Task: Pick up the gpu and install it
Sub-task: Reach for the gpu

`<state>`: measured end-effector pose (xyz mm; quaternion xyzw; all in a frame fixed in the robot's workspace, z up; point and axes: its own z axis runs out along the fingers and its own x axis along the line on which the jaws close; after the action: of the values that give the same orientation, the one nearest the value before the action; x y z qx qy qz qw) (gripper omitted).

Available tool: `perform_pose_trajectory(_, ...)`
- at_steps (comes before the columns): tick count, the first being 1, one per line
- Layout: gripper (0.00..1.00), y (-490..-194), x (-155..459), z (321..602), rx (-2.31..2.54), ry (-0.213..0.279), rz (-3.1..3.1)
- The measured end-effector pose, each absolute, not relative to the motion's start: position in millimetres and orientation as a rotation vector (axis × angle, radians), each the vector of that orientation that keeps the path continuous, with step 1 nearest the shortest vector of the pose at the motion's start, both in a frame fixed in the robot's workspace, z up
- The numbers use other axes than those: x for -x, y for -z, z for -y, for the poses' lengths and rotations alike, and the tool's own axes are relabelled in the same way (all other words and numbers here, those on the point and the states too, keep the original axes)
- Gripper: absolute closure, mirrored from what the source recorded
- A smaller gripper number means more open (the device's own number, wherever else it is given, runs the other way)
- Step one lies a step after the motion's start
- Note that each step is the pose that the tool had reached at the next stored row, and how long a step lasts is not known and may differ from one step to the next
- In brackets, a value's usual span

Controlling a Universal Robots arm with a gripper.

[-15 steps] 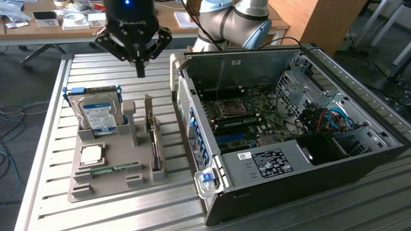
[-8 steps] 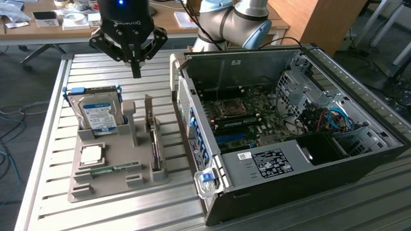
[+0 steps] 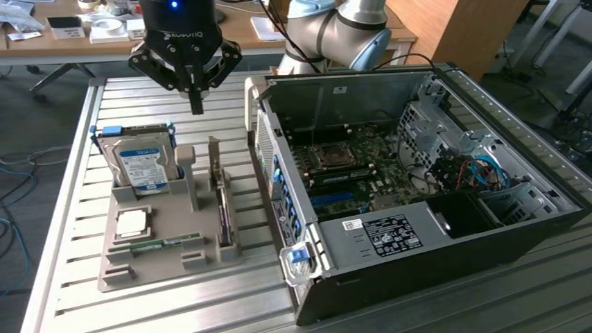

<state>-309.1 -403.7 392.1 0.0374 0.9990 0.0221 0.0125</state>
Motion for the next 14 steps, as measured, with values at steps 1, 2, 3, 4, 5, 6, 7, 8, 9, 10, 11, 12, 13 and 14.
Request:
perform_pose_trajectory(1,0.89,-392.1,309.1,405.3,-0.117,-0.069,-3.114)
perform_pose_trajectory(2,0.89,-392.1,309.1,407.1,-0.117,-0.069,-3.114)
perform_pose_trajectory(3,0.89,-392.1,309.1,408.7,-0.117,-0.069,-3.114)
perform_pose_trajectory(4,0.89,-392.1,309.1,410.3,-0.117,-0.069,-3.114)
perform_pose_trajectory(5,0.89,-392.1,309.1,411.9,-0.117,-0.069,-3.114)
perform_pose_trajectory(6,0.89,-392.1,309.1,413.2,-0.117,-0.069,-3.114)
perform_pose_trajectory(7,0.89,-392.1,309.1,414.5,-0.116,-0.069,-3.114)
perform_pose_trajectory(8,0.89,-392.1,309.1,415.6,-0.117,-0.069,-3.114)
perform_pose_trajectory(9,0.89,-392.1,309.1,416.7,-0.117,-0.069,-3.114)
perform_pose_trajectory(10,0.89,-392.1,309.1,417.8,-0.117,-0.069,-3.114)
perform_pose_trajectory(11,0.89,-392.1,309.1,418.9,-0.117,-0.069,-3.114)
perform_pose_trajectory(12,0.89,-392.1,309.1,419.9,-0.117,-0.069,-3.114)
perform_pose_trajectory(13,0.89,-392.1,309.1,420.8,-0.117,-0.068,-3.114)
perform_pose_trajectory(14,0.89,-392.1,309.1,421.7,-0.117,-0.068,-3.114)
